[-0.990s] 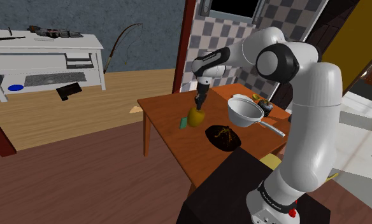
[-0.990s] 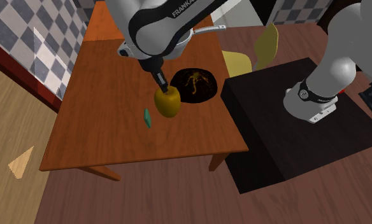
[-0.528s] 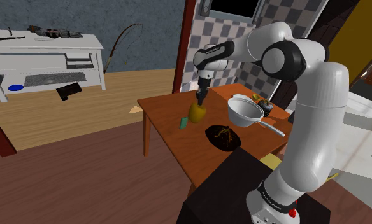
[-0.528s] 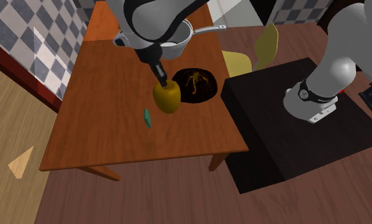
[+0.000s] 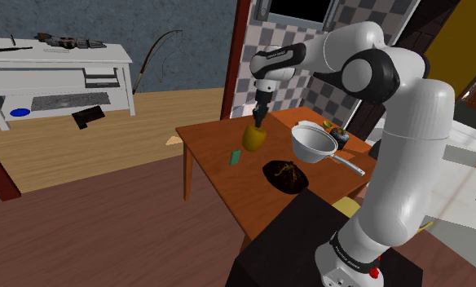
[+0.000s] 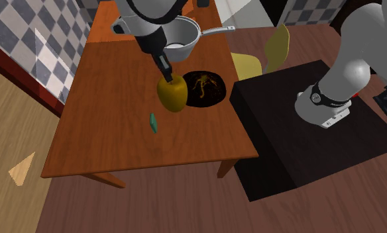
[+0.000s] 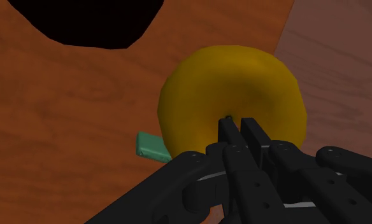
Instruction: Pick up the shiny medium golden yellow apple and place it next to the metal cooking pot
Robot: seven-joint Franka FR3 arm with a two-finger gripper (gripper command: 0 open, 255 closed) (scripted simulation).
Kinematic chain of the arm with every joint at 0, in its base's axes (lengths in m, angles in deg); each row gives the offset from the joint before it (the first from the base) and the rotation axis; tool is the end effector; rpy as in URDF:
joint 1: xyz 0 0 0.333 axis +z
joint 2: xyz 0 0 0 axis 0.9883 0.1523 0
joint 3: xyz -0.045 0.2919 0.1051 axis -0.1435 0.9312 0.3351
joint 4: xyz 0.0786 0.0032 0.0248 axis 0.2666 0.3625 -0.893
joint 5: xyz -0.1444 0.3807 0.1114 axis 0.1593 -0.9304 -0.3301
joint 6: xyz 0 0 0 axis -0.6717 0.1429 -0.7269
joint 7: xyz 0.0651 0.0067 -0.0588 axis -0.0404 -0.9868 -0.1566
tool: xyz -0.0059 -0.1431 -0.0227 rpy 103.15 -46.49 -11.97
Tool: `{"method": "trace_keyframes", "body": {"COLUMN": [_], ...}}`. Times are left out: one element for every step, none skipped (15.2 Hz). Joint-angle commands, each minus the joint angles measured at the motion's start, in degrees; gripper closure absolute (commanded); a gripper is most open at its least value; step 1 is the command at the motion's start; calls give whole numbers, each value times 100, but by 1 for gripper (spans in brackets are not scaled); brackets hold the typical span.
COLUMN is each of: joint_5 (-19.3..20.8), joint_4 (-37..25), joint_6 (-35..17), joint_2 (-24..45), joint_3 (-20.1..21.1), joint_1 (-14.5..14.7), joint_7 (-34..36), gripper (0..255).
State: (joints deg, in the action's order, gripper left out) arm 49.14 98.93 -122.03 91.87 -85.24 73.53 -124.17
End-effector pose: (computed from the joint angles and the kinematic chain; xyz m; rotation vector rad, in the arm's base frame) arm 0.6113 -0.2123 0.3083 -2.9669 -0.2470 0.2373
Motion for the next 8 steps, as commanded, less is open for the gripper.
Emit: {"method": "trace_keyframes", "body": {"joint_5": [18,26,32,68,106,146,188,231], "joint_4": [-78,-119,-143,69,274,468,655,833], "joint_6": [129,195,235,171,111,55,3,-46], "joint_2": [-52,-78,-95,-239,-379,-515,-647,-774], "joint_3": [-7,-10,-12,-54,-97,-141,-187,-234], "joint_1": [1,2,2,-35,-74,-115,-157,-201], "joint_7": [18,27,33,-51,-134,-218,-302,-387], "gripper": [255,255,255,255,255,255,255,255]}}
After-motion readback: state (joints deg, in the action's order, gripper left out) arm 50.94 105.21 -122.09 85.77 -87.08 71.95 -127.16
